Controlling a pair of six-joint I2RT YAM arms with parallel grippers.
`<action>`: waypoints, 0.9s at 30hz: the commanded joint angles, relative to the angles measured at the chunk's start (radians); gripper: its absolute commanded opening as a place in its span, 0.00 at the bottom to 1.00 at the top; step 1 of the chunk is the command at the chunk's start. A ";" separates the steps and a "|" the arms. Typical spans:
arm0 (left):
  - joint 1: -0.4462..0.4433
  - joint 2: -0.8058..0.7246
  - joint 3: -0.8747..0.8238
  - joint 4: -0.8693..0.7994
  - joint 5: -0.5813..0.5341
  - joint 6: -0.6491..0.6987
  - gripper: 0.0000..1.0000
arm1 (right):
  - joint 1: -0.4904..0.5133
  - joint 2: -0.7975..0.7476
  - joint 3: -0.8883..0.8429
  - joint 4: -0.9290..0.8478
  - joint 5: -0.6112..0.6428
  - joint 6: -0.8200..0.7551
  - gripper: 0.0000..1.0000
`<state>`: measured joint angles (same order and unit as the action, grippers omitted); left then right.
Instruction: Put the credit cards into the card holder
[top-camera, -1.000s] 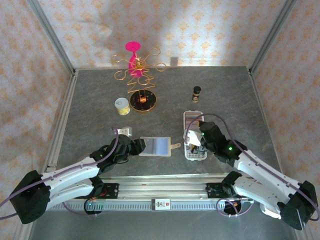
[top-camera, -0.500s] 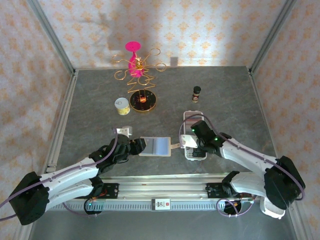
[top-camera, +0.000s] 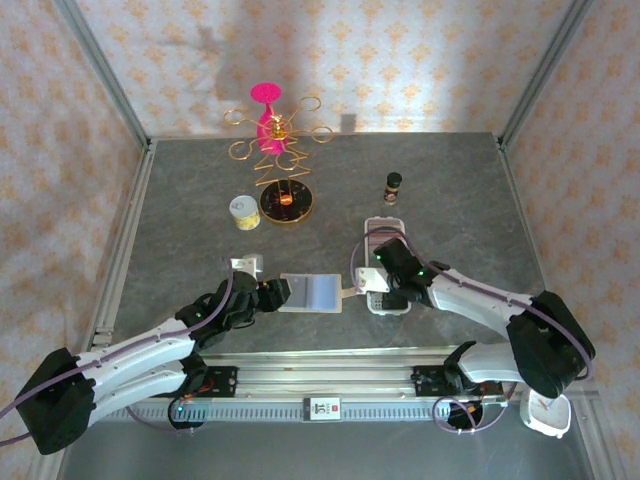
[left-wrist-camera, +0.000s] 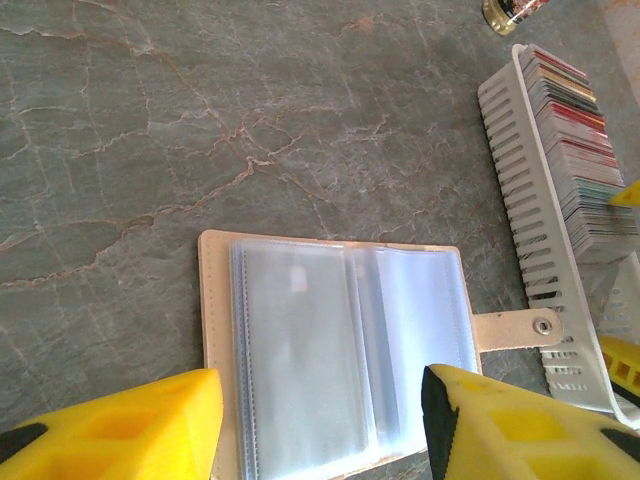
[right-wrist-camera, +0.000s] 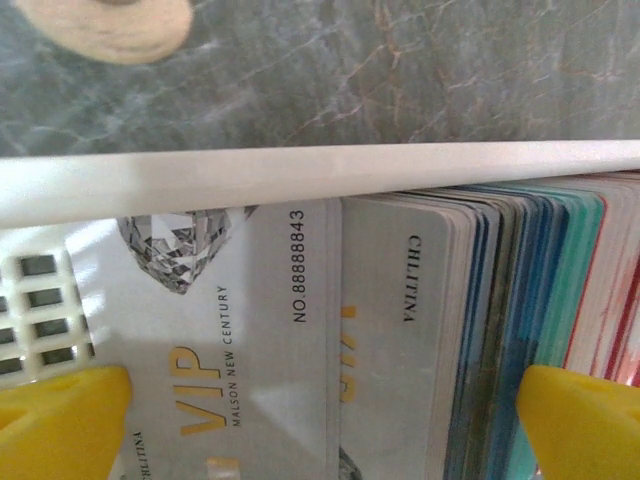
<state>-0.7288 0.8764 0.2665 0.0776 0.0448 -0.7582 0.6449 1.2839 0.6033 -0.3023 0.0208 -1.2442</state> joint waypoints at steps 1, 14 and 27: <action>-0.002 -0.015 -0.009 0.010 -0.017 0.016 0.57 | -0.004 0.006 0.013 0.068 0.042 -0.020 1.00; -0.002 -0.014 -0.021 0.030 -0.025 0.011 0.56 | -0.004 -0.020 -0.040 0.168 0.069 -0.020 0.95; -0.002 -0.014 -0.029 0.034 -0.022 0.002 0.56 | -0.004 -0.013 -0.005 0.137 0.070 -0.017 0.85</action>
<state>-0.7288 0.8734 0.2512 0.0875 0.0444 -0.7582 0.6445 1.2774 0.5743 -0.1555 0.0788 -1.2613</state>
